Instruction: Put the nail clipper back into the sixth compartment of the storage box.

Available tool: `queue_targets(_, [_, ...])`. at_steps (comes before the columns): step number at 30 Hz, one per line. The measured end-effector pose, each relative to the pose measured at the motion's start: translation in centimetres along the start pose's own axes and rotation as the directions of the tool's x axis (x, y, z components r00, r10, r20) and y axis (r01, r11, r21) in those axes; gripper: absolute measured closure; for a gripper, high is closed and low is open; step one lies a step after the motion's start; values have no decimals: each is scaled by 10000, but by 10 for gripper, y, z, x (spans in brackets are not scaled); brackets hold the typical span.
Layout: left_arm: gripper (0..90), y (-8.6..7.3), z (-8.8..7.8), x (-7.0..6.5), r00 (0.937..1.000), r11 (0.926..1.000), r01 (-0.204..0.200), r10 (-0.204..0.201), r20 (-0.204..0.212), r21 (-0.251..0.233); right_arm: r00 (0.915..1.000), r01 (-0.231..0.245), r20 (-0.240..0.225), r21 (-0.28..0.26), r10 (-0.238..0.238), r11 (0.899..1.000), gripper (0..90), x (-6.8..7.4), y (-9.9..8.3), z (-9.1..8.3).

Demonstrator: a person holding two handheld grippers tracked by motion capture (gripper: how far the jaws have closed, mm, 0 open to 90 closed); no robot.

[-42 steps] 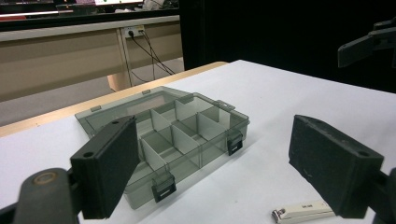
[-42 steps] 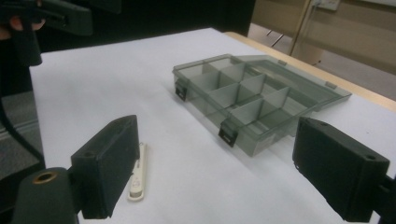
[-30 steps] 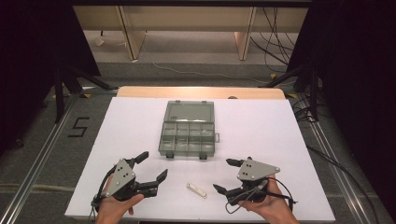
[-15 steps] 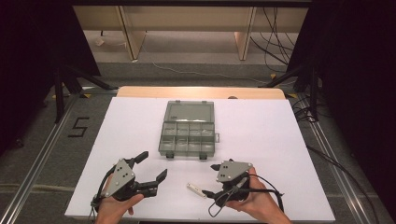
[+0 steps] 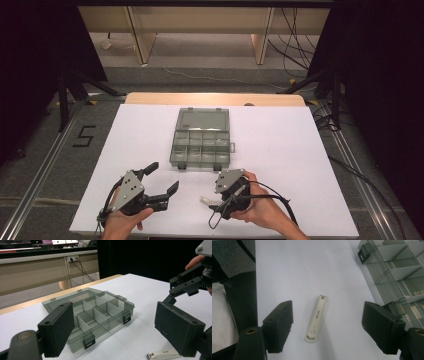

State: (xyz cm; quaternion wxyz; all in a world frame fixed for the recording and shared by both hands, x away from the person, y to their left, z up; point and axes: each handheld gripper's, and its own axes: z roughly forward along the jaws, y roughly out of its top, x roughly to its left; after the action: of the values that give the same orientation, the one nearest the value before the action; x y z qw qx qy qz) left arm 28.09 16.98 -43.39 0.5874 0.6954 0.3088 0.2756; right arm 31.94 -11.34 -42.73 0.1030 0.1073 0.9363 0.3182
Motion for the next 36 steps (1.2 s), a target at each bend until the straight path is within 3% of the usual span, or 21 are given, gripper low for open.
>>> queue_targets(18, [156,0,0,0,10000,10000,-11,11,-9,27,9985,348,-456,967,-305,9947,300,-6,7,19])
queue_targets(26, [156,0,0,0,10000,10000,-12,12,-27,1,9952,496,-910,1580,-355,9862,347,-6,11,29])
queue_targets(36, [156,0,0,0,10000,10000,-16,17,-27,2,9933,517,-1118,2078,-288,9768,409,-7,13,40])
